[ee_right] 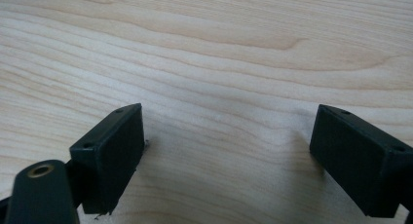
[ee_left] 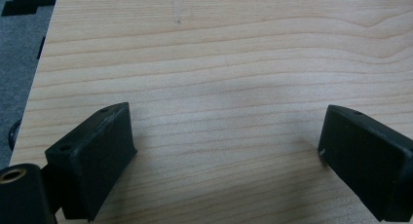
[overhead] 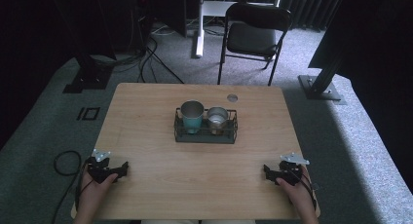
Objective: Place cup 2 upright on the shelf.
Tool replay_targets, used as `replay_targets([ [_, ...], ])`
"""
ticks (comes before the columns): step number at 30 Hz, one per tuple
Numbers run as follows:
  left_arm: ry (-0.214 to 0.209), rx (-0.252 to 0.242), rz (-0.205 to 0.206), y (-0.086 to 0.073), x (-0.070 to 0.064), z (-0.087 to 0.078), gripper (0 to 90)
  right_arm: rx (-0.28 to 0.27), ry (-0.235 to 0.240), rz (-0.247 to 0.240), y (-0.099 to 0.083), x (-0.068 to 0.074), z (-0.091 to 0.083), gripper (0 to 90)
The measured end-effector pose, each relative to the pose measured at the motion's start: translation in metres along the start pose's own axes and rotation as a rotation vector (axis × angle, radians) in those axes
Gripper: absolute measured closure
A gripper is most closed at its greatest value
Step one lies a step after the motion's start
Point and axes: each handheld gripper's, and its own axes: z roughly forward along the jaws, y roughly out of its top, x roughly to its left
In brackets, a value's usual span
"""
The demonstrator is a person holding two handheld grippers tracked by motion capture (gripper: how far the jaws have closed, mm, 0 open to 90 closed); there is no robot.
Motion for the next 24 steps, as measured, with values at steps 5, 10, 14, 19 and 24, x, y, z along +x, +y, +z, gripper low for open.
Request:
replay_targets([
  [5, 0.0, 0.0, 0.0, 0.0, 0.0, 0.0, 6.7, 0.0, 0.007, -0.005, -0.0018, 0.0001, -0.0019, 12.2],
  [10, 0.0, 0.0, 0.0, 0.0, 0.0, 0.0, 6.7, 0.0, 0.011, -0.01, -0.0023, -0.0003, -0.0023, 12.2],
  [14, 0.0, 0.0, 0.0, 0.0, 0.0, 0.0, 6.7, 0.001, 0.011, -0.009, -0.0023, -0.0002, -0.0022, 12.1],
  [19, 0.0, 0.0, 0.0, 0.0, 0.0, 0.0, 6.7, 0.001, 0.011, -0.009, -0.0023, -0.0002, -0.0022, 12.0],
  [24, 0.0, 0.0, 0.0, 0.0001, 0.0, 0.0, 6.7, 0.002, 0.012, -0.009, -0.0022, -0.0002, -0.0022, 12.0],
])
